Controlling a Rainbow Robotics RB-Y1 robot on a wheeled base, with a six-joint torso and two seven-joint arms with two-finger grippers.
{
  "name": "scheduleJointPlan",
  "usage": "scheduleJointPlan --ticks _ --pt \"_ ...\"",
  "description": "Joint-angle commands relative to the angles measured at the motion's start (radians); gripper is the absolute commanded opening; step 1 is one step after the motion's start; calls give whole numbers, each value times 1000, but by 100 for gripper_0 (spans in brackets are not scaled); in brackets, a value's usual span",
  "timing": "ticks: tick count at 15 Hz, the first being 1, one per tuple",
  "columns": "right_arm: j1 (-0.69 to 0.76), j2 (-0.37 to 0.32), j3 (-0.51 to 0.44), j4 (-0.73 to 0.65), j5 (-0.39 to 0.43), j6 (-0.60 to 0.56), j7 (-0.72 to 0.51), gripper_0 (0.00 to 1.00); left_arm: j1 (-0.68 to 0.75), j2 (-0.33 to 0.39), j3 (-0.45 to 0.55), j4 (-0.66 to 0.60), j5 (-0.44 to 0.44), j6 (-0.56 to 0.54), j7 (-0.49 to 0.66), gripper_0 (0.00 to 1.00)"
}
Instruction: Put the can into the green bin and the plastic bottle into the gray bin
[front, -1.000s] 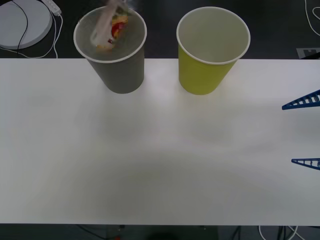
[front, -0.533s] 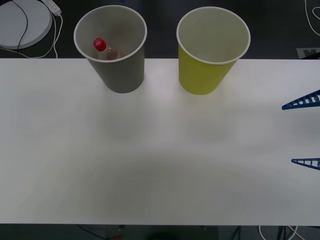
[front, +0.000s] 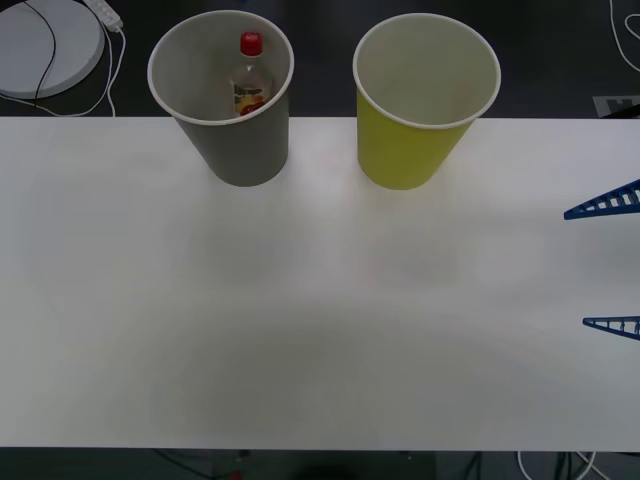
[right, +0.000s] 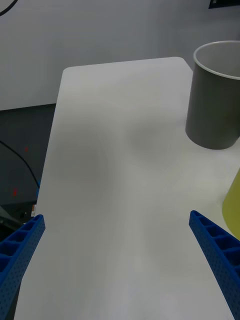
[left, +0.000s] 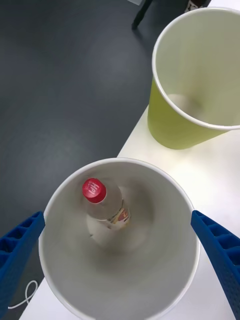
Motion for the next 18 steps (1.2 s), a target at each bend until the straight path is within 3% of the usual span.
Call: scheduleJointPlan --ticks 1,4,9,14,18 --pt "0 0 0 0 0 0 0 100 0 37 -41 -22 56 5 -13 100" --pt "0 0 0 0 0 0 0 100 10 109 -102 -74 148 5 -47 100" --pt "0 0 0 0 0 0 0 100 111 257 -107 -206 275 11 -113 100" --pt "0 0 0 0 0 0 0 100 218 388 -107 -237 433 13 -286 100" --pt "0 0 0 0 0 0 0 100 273 466 -107 -298 485 37 -328 100"
